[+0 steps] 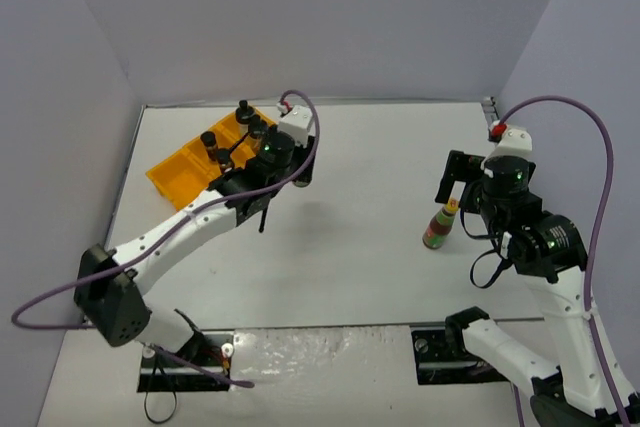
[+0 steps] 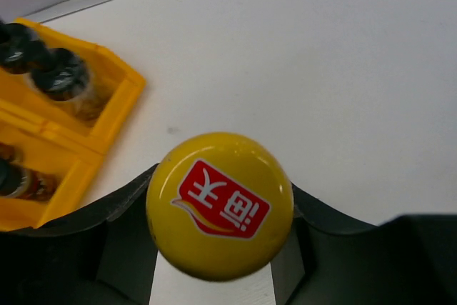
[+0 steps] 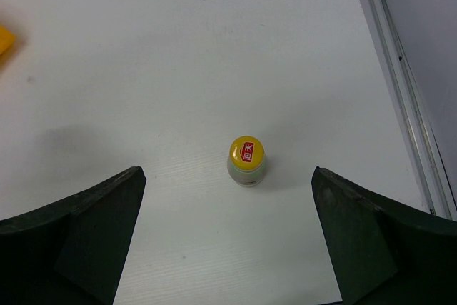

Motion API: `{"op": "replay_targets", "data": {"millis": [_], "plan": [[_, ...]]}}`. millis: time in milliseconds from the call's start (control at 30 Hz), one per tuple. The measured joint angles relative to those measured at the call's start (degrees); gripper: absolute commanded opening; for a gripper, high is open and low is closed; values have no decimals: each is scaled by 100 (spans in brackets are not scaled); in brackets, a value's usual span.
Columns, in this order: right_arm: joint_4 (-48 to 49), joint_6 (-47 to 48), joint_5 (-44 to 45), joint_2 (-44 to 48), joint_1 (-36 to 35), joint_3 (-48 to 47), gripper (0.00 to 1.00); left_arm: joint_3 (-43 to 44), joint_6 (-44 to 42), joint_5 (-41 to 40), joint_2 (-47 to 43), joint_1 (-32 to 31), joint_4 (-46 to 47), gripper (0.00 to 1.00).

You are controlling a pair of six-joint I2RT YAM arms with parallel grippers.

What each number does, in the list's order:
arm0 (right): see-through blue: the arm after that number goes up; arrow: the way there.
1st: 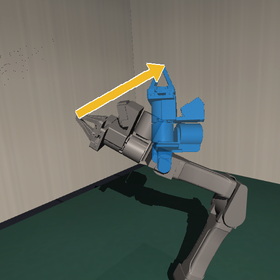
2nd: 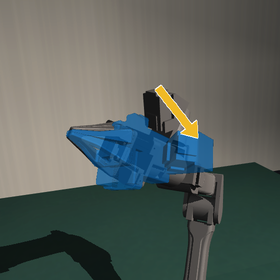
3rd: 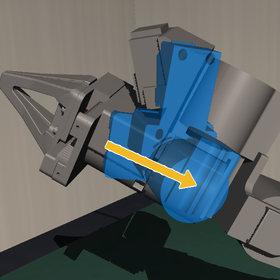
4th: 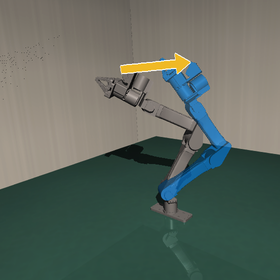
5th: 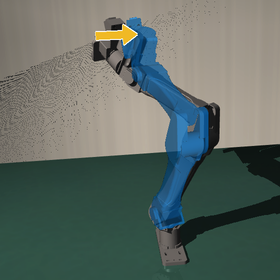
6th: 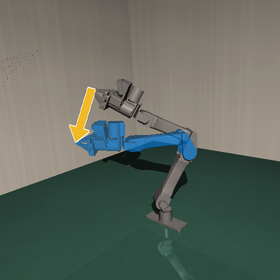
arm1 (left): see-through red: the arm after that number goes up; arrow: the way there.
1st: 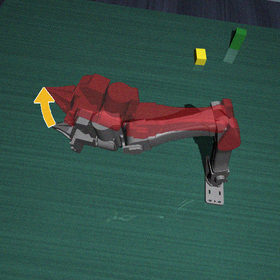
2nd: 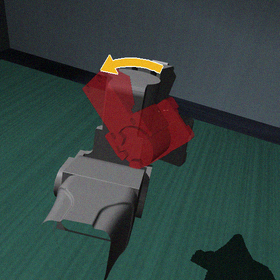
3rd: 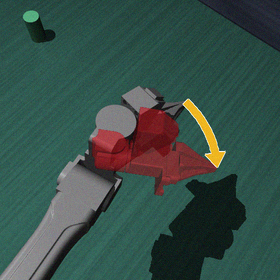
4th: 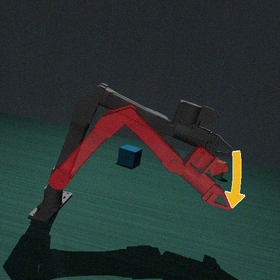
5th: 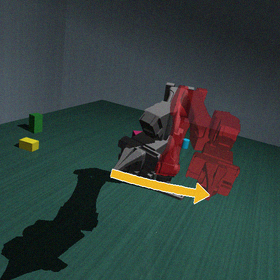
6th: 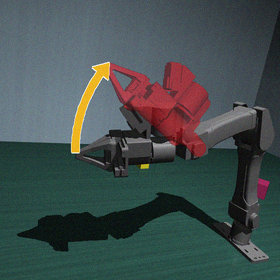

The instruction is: Organize the condiment bottles

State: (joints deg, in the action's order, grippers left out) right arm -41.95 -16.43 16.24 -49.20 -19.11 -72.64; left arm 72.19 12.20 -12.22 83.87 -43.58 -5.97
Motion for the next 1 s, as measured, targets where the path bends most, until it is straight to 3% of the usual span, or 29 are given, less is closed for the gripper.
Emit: {"op": "replay_targets", "data": {"millis": [267, 533, 1000], "plan": [[195, -17, -185, -79, 0, 59, 100, -162, 24, 299, -988, 1730, -561, 0], [371, -20, -376, -234, 0, 76, 100, -292, 175, 1022, -1133, 3486, -916, 0], [628, 0, -589, -318, 0, 191, 100, -511, 300, 1643, -870, 4663, -625, 0]]}}
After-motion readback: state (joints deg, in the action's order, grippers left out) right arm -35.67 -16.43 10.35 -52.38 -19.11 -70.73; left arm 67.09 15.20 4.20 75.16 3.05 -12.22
